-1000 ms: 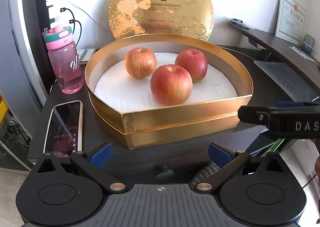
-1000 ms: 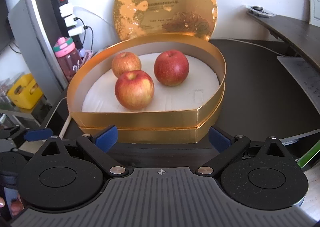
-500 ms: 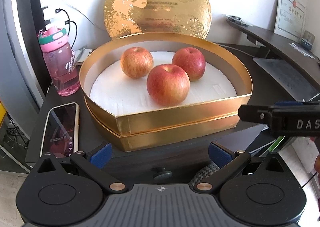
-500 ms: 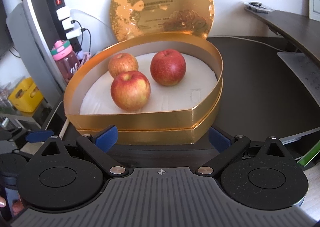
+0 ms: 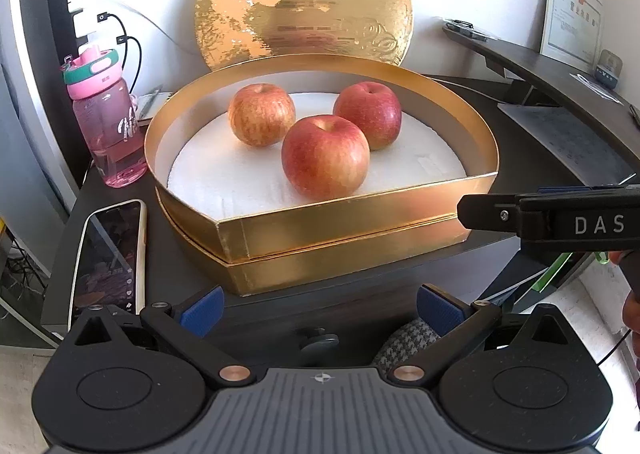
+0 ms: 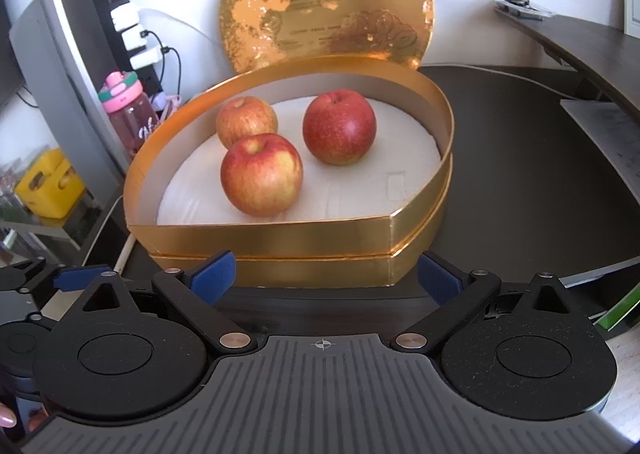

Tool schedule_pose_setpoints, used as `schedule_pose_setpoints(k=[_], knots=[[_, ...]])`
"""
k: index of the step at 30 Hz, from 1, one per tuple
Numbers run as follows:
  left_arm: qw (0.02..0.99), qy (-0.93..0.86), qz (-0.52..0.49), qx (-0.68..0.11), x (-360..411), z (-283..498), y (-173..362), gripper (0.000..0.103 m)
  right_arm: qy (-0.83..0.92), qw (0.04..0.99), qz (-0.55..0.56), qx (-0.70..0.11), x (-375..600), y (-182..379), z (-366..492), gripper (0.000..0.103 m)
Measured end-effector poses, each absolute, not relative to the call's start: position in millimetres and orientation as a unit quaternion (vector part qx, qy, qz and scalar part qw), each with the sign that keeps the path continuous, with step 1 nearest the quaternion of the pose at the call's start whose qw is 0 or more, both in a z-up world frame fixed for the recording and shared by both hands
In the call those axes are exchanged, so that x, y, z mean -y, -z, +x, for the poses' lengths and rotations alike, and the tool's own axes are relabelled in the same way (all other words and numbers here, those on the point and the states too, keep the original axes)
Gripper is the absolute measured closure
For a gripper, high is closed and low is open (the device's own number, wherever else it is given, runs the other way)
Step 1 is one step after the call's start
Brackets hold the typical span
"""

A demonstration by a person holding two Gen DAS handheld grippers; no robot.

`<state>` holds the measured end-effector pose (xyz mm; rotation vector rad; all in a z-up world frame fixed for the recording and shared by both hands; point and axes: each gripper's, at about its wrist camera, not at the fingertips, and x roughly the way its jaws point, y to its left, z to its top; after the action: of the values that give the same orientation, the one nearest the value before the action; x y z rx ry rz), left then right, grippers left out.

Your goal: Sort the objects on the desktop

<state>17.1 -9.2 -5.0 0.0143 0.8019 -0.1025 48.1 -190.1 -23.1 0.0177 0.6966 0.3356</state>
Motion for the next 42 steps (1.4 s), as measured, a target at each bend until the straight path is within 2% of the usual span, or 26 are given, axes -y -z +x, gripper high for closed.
schedule_pose_setpoints(k=[16, 24, 42], knots=[[0.92, 0.044, -0.018, -0.39, -12.3, 18.8, 9.1, 0.0, -0.176, 0.926, -0.003, -0.334, 169.7, 19.4, 50.1, 0.003], [0.931, 0.043, -0.038, -0.361, -26.2, 22.2, -0.1, 0.0, -0.176, 0.929, -0.009, -0.325, 166.4, 12.5, 58.1, 0.003], [0.959, 0.01, -0.015, -0.284, -38.1, 93.0, -54.4, 0.0, -0.19, 0.955, 0.034, -0.223, 211.7, -28.3, 149.0, 0.001]])
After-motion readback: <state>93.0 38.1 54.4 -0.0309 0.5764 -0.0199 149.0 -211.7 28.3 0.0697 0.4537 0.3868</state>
